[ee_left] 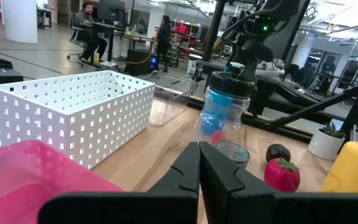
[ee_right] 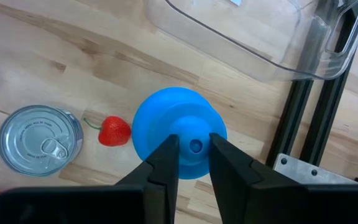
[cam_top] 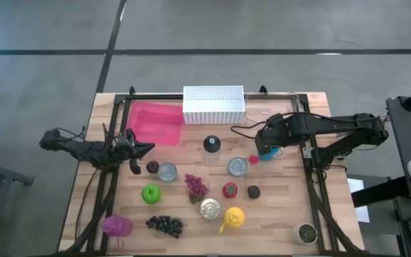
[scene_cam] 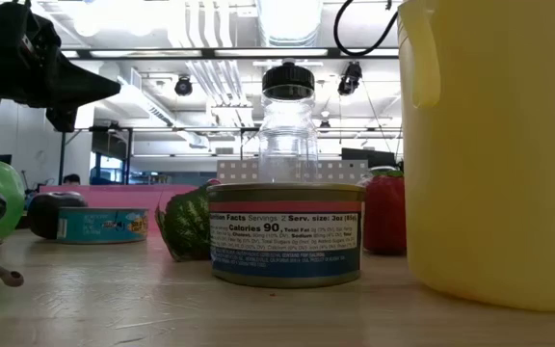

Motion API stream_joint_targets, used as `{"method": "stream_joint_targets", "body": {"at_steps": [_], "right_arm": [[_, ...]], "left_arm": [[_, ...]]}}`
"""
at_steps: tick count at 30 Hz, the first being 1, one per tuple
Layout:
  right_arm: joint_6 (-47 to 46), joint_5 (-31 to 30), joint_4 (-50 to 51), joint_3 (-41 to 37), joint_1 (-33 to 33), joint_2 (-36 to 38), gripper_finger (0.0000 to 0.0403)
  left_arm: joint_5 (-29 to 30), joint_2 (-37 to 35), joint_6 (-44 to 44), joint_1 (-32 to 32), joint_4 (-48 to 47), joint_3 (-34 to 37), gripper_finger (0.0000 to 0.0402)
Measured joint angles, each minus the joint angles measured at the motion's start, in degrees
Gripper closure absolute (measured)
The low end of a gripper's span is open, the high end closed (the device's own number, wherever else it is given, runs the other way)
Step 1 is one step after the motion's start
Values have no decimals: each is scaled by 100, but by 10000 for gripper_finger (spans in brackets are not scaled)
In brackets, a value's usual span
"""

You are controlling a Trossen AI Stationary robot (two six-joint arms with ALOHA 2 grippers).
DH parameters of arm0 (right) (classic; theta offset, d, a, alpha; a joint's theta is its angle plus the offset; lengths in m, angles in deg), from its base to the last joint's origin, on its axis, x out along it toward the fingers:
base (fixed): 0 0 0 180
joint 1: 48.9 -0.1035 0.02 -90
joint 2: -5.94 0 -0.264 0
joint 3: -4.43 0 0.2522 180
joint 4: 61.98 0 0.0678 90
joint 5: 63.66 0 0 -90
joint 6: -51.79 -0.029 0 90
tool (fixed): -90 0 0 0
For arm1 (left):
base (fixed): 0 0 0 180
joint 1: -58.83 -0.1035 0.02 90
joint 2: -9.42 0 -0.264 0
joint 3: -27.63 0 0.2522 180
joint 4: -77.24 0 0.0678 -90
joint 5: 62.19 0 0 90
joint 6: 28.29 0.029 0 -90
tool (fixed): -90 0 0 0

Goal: Pick & Place Food Item
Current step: Put the blue water bottle into the transparent bin

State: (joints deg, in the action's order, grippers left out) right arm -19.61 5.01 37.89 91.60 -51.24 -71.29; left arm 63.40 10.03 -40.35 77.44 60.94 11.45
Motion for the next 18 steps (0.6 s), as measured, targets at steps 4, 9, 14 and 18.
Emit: {"method": "stream_joint_targets", "body": {"at_steps": [4,9,14,18], "right_arm": [[-20,19,0,0,2,0,337],[-20,34,-1,2,1,0,338],[-20,36,0,2,2,0,339],[-19,38,0,2,2,0,339]], "left_arm": [[0,0,-2,0,0,0,396],[0,0,-2,4,0,0,396],[0,0,-1,4,0,0,396],[0,0,0,4,-1,0,396]]}}
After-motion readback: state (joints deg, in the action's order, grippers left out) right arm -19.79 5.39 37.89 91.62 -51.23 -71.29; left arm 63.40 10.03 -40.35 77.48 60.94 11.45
